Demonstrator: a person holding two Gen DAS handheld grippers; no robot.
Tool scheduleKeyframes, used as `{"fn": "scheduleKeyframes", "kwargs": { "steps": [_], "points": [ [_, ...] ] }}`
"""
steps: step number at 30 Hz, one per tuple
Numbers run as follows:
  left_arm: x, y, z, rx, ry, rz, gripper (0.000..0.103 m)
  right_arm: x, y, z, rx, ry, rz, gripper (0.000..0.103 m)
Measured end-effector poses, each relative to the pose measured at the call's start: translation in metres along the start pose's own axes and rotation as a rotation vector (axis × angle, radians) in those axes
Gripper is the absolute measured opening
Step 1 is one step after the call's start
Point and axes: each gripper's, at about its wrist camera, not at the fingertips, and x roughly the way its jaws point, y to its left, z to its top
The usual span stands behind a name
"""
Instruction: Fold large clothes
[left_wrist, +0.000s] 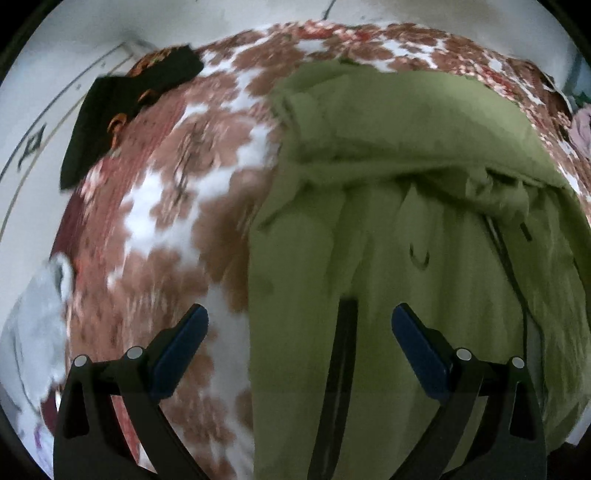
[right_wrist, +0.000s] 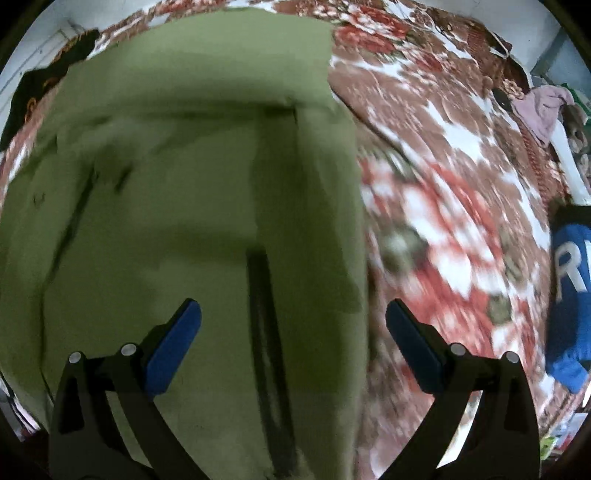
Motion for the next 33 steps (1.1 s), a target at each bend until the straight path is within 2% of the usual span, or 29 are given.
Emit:
{"fn": "scheduleKeyframes", "kwargs": {
  "steps": [3,6,8,11,13,19,23,30,32,33],
  "points": [
    [-0.009,0.009,-0.036,-0.037,0.047,-0.033,0.098,-0.004,-0.007,-0.033,-0.011,0.040,-0.001,0.098],
    [-0.015,0.028,-0.085,-0.053,0.135,-0.041,0.098,-0.010,-0.008,-0.063,-0.055,0.089,0.011,0.098],
    [-0.018,0.041,-0.122,-0.064,0.223,-0.038,0.098,-0.012,-0.008,-0.078,-0.067,0.115,0.013,0.098],
    [-0.025,0.052,-0.157,-0.095,0.306,-0.057,0.098,-0.012,-0.014,-0.098,-0.040,0.168,0.027,0.098],
    [-0.033,0.055,-0.171,-0.103,0.329,-0.085,0.098,-0.013,-0.017,-0.111,-0.026,0.200,0.042,0.098],
    [-0.034,0.055,-0.190,-0.082,0.358,-0.226,0.098,-0.014,-0.028,-0.146,-0.024,0.244,0.050,0.098],
    [-0.023,0.053,-0.193,-0.113,0.353,-0.343,0.097,-0.007,-0.039,-0.156,0.041,0.250,0.104,0.098],
    [-0.013,0.024,-0.195,-0.060,0.388,-0.430,0.096,0.001,-0.046,-0.162,0.117,0.260,0.153,0.098],
    [-0.013,0.021,-0.194,-0.047,0.391,-0.430,0.096,0.004,-0.048,-0.155,0.121,0.271,0.180,0.089],
    [-0.011,0.021,-0.196,-0.056,0.398,-0.433,0.093,0.007,-0.047,-0.153,0.120,0.282,0.185,0.088]
  ]
}}
